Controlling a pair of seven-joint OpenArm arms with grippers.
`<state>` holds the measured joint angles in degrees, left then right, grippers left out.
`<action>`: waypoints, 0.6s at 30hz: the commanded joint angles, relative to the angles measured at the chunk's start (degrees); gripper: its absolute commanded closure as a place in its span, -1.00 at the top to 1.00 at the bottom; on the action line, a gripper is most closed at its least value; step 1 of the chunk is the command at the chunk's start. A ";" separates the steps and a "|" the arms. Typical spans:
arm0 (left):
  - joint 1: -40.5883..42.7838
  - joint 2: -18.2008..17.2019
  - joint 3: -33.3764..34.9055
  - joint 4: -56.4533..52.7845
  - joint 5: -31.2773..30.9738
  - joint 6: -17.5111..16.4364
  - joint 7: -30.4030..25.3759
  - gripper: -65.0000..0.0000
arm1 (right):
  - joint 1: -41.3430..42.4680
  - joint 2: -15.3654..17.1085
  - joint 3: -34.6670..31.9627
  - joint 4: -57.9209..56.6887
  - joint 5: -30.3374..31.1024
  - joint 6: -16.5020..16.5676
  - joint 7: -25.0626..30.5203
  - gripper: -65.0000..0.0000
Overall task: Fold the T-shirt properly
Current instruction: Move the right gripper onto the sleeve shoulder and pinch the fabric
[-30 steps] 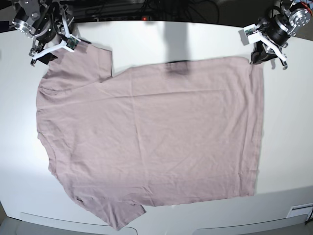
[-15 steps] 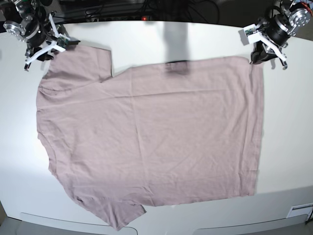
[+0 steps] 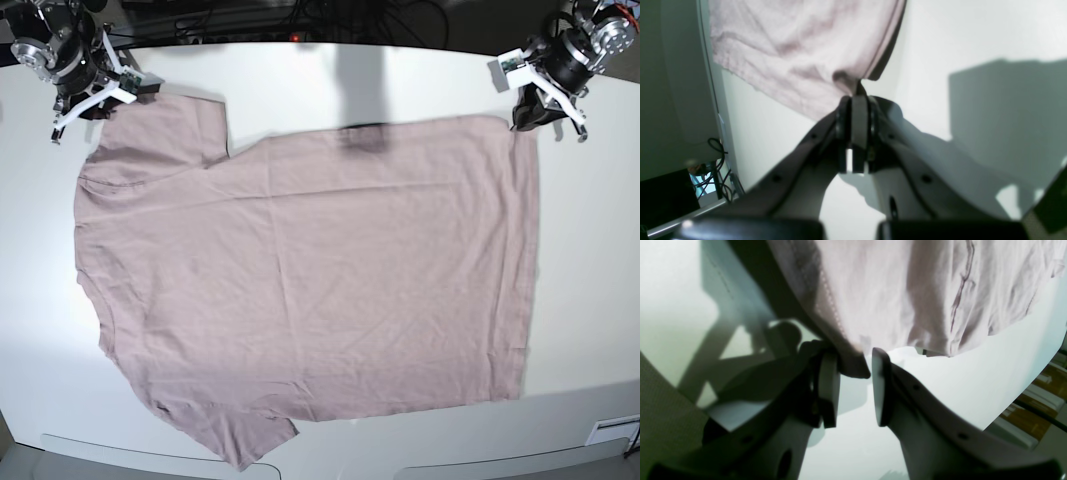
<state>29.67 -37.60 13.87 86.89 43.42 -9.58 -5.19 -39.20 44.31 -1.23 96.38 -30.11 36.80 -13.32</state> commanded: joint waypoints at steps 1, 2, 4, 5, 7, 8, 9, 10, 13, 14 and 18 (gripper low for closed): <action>0.79 -0.50 0.22 0.00 0.00 -3.04 0.63 -1.00 | -0.83 0.28 -0.68 -0.87 0.50 3.20 0.00 -0.46; 0.79 -0.50 0.22 0.00 0.00 -3.04 0.63 -1.00 | -0.83 0.28 -0.68 -0.87 0.48 3.20 0.96 -0.46; 0.79 -0.50 0.22 0.00 0.00 -3.04 0.63 -1.00 | -0.83 0.28 -0.68 -0.87 0.48 3.20 2.01 -0.46; 0.79 -0.50 0.22 0.00 0.00 -3.04 0.63 -1.00 | -0.83 0.28 -0.68 -0.87 0.48 3.20 1.99 -0.46; 0.79 -0.50 0.22 0.00 0.00 -3.04 0.61 -1.00 | -0.83 0.28 -0.68 -0.87 0.48 3.20 1.97 -0.51; 0.79 -0.50 0.22 0.00 0.00 -3.04 0.61 -1.00 | -0.83 0.28 -0.68 -0.87 0.48 3.20 1.97 -0.63; 0.76 -0.50 0.22 0.00 0.00 -3.04 0.61 -1.00 | -0.83 0.28 -0.68 -0.87 0.48 3.20 1.97 -0.80; 0.79 -0.50 0.22 0.00 0.00 -3.04 0.61 -1.00 | -0.83 0.28 -0.68 -0.87 0.50 3.20 1.95 -1.00; 0.79 -0.50 0.22 0.00 0.00 -3.04 0.61 -1.00 | -0.83 0.28 -0.68 -0.87 1.20 3.20 1.95 -1.00; 0.79 -0.50 0.22 0.00 0.00 -3.04 0.61 -1.00 | -0.83 0.28 -0.68 -0.87 2.69 3.20 1.84 -1.00; 0.79 -0.50 0.22 0.00 0.00 -3.04 0.63 -1.00 | -0.83 0.28 -0.68 -0.87 9.97 3.20 1.68 -1.00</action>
<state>29.67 -37.60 13.87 86.89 43.42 -9.58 -5.10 -39.20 44.47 -1.43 95.90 -21.71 36.91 -12.03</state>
